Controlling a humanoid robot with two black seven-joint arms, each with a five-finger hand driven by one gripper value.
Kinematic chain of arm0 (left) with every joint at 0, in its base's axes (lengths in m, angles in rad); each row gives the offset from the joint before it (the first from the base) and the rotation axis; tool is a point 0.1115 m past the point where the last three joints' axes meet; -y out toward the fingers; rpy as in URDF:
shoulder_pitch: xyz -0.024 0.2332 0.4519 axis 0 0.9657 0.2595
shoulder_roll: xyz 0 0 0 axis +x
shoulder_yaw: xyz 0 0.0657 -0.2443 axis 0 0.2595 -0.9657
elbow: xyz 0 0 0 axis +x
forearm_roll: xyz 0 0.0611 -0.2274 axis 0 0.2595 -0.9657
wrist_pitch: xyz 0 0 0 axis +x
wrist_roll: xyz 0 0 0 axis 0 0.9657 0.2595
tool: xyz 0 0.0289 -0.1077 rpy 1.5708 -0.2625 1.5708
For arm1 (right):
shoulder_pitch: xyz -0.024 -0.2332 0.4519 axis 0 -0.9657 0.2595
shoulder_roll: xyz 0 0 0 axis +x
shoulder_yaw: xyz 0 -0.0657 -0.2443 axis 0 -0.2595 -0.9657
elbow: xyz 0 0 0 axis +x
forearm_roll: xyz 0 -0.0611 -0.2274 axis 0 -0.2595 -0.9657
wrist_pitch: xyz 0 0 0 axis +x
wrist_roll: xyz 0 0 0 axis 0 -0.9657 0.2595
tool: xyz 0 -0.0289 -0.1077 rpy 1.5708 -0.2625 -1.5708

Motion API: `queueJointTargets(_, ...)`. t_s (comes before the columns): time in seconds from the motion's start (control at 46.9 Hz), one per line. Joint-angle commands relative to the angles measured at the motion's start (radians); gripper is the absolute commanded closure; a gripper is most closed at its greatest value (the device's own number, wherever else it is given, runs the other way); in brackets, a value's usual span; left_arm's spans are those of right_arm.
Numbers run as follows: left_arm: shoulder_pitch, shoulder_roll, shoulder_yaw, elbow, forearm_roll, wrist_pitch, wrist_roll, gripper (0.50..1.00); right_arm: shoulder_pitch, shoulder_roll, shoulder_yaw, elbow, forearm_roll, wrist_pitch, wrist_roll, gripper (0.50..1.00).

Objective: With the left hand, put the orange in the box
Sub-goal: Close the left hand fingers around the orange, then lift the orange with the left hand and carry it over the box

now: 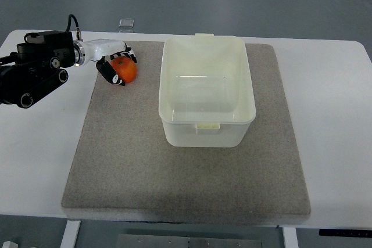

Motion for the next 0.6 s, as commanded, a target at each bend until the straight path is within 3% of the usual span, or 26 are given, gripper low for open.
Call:
queueJointTargets(0.0,-0.001,-0.001,0.000,0.004,0.002,-0.001,0.000,0.966,0.000,0.000,0.000,0.000,0.000,0.000,0.000,0.568)
queueJointTargets(0.043,-0.003,-0.001,0.000,0.004,0.002,-0.001,0.000,1.000,0.000,0.000,0.000,0.000,0.000,0.000,0.000,0.568)
queueJointTargets(0.235,-0.072,0.019,-0.001,-0.042,-0.007,-0.014,0.000,1.000,0.000,0.000,0.000,0.000,0.000,0.000,0.000,0.568)
queueJointTargets(0.405,-0.135,0.126,-0.014,-0.139,-0.016,-0.023,-0.018,1.000,0.000,0.000,0.000,0.000,0.000,0.000,0.000,0.568)
queueJointTargets(0.576,-0.189,0.133,-0.035,-0.212,-0.022,-0.106,-0.067,1.000,0.000,0.000,0.000,0.000,0.000,0.000,0.000,0.568)
